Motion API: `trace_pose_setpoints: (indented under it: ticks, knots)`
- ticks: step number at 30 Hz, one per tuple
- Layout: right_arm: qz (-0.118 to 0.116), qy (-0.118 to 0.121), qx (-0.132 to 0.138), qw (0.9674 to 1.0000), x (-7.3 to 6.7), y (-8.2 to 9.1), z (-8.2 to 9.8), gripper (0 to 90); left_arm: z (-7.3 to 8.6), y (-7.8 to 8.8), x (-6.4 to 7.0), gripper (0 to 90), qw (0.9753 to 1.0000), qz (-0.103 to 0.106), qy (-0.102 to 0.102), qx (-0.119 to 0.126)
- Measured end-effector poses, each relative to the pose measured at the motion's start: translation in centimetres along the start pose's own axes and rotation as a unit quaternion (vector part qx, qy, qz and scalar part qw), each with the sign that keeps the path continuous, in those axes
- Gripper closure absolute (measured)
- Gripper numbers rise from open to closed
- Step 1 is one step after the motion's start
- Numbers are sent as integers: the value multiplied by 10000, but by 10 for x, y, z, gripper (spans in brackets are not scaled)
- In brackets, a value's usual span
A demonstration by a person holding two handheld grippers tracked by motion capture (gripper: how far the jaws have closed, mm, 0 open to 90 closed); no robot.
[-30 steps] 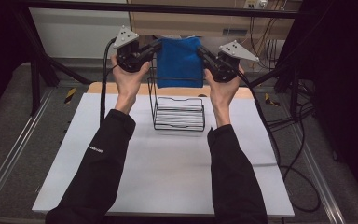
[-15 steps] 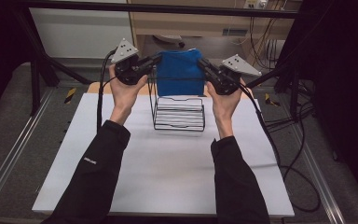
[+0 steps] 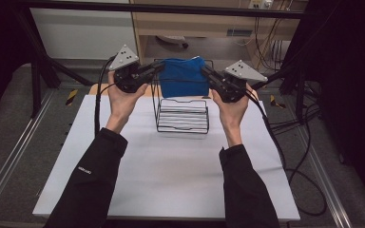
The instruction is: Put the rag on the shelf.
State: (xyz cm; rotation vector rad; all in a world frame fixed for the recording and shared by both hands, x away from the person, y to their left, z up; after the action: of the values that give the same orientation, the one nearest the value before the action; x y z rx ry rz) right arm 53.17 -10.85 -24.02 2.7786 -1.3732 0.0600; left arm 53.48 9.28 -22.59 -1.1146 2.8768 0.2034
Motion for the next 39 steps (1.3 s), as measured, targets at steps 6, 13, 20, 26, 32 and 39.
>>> trace_pose_setpoints:
  ticks: [6, 13, 20, 26, 32, 39]
  knots:
    - [-32, 71, -119, 9999, 0, 5, 6, 843, 6, 5, 11, 852, 9997, 61, -131, -190]
    - [-64, 231, -264, 9994, -3, 7, 11, 841, 17, 8, 18, 845, 9992, 88, -78, -395]
    - [-140, 268, -405, 9987, -2, 8, 17, 808, 29, 8, 22, 838, 9980, 117, -34, -614]
    - [-160, 135, -506, 9985, 1, 12, 17, 677, 38, 4, 26, 851, 9972, 80, -75, -742]
    - [-280, 57, -544, 9981, 0, 21, 13, 599, 43, 1, 29, 855, 9965, 46, -160, -820]
    - [-449, -186, -252, 9985, -4, 34, -1, 502, 47, -2, 31, 856, 9959, 25, -193, -881]
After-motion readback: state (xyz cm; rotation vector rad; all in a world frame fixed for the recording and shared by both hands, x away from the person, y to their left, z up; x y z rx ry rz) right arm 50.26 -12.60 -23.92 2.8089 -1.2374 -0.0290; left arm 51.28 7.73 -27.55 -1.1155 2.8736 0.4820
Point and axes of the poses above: each handheld gripper's, and its own axes: y roughly backward along the jaws, z roughly out of its underside, x roughly to its right, the point moved 7 cm from there along -y, roughly forward along the jaws
